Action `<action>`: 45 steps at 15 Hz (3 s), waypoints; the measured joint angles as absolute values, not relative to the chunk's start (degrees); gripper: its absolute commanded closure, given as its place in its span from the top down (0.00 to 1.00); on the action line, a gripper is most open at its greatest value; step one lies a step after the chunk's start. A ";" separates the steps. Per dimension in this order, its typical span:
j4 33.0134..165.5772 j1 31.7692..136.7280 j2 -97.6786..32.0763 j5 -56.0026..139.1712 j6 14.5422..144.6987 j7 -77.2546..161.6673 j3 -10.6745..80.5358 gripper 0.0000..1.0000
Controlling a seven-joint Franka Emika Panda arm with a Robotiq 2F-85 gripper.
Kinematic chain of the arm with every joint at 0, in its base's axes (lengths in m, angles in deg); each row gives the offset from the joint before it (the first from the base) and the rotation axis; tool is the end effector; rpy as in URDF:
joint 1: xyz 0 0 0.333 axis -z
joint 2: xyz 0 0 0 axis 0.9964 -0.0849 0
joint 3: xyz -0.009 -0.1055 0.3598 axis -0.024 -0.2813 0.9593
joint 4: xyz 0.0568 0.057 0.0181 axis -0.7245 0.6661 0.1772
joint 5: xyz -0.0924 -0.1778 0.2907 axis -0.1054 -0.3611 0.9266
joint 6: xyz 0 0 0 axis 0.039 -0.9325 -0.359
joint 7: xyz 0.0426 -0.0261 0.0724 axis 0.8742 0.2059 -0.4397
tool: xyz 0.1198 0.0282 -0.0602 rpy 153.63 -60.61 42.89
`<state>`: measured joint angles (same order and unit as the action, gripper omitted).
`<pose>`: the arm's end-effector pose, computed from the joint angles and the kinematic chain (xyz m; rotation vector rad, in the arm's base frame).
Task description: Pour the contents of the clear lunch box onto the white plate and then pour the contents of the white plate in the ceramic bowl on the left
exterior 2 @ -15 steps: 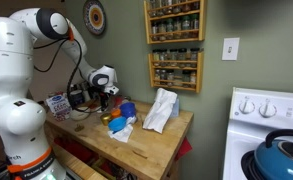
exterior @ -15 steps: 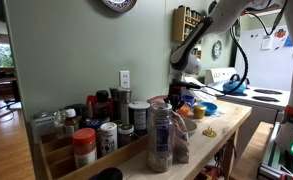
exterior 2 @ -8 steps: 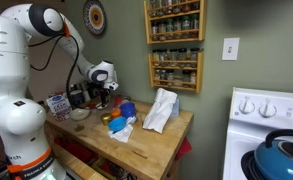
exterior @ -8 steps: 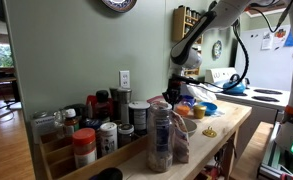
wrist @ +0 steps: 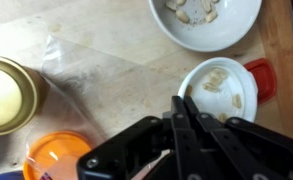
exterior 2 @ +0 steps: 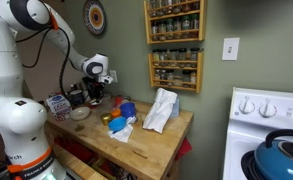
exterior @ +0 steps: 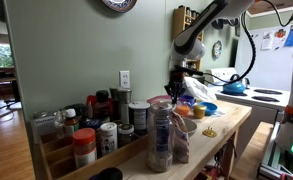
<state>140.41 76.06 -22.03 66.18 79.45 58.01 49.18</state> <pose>0.4520 0.1723 0.3507 -2.8687 0.4275 0.2516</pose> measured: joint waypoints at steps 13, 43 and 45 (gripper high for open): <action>138.26 73.58 -17.44 56.56 65.19 63.73 50.80 0.01; 101.52 54.97 -43.92 31.19 13.91 94.04 54.42 0.01; 99.76 53.92 -45.31 30.32 11.57 95.78 54.01 0.05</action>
